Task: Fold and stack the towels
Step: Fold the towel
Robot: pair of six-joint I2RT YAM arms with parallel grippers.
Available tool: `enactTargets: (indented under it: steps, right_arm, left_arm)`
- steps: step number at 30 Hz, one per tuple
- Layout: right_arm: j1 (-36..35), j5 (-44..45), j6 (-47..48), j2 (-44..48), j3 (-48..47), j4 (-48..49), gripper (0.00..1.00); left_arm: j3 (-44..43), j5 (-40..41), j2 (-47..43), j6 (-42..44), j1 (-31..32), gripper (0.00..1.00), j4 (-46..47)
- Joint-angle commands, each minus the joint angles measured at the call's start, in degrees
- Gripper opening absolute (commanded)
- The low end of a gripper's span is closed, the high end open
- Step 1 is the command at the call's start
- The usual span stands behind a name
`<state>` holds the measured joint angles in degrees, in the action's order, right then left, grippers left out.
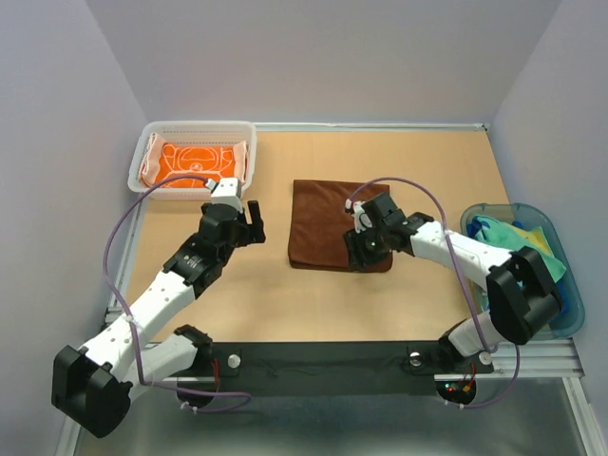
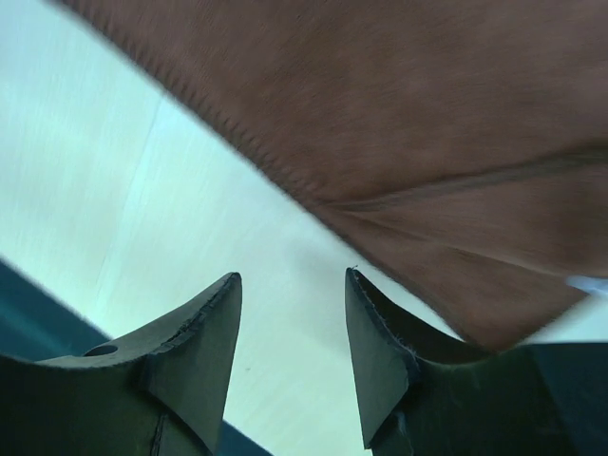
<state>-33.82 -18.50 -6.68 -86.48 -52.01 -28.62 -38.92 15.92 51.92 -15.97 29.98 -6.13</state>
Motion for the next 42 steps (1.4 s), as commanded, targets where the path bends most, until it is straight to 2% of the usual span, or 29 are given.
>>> enactTargets:
  steps: [1,6,9,13,21,22,25,29,38,42]
  right_arm:
    - [-0.2,18.1,-4.0,4.7,-6.2,-0.2,0.53]
    - [-0.1,31.6,-3.7,0.5,-13.1,-0.5,0.53]
    - [0.0,34.4,-3.9,-4.0,-15.8,-0.5,0.52]
    - [0.1,36.4,-4.7,-8.3,-17.7,-0.3,0.50]
    - [0.9,36.5,-5.9,-14.3,-18.4,-0.2,0.47]
    - [0.9,36.1,-6.1,-14.9,-17.9,-0.2,0.47]
    - [0.9,35.6,-6.9,-14.6,-16.4,-0.2,0.47]
    - [1.0,35.1,-7.9,-12.8,-12.3,-0.3,0.47]
    - [1.4,34.8,-11.6,-7.0,-2.8,-0.6,0.47]
    - [2.0,33.4,-16.7,-2.5,0.7,-1.6,0.47]
  left_arm:
    - [-2.0,-5.5,3.7,-6.6,0.8,0.86,-1.0]
    - [-4.8,-4.2,11.4,-11.0,6.3,0.80,-2.6]
    - [-9.2,-2.7,18.9,-12.5,9.6,0.74,-4.4]
    - [-13.1,-0.9,28.0,-13.3,13.3,0.57,-4.9]
    - [-16.7,-1.3,38.7,-14.4,15.4,0.41,-5.3]
    - [-15.9,-1.6,40.1,-15.5,15.5,0.36,-5.6]
    - [-12.9,-3.1,41.3,-17.6,15.5,0.29,-5.3]
    - [-9.8,-5.4,41.9,-19.1,15.3,0.26,-3.7]
    - [-6.5,-7.0,41.2,-20.4,14.5,0.22,-3.1]
    - [-6.1,-7.0,40.4,-20.8,14.3,0.22,-3.4]
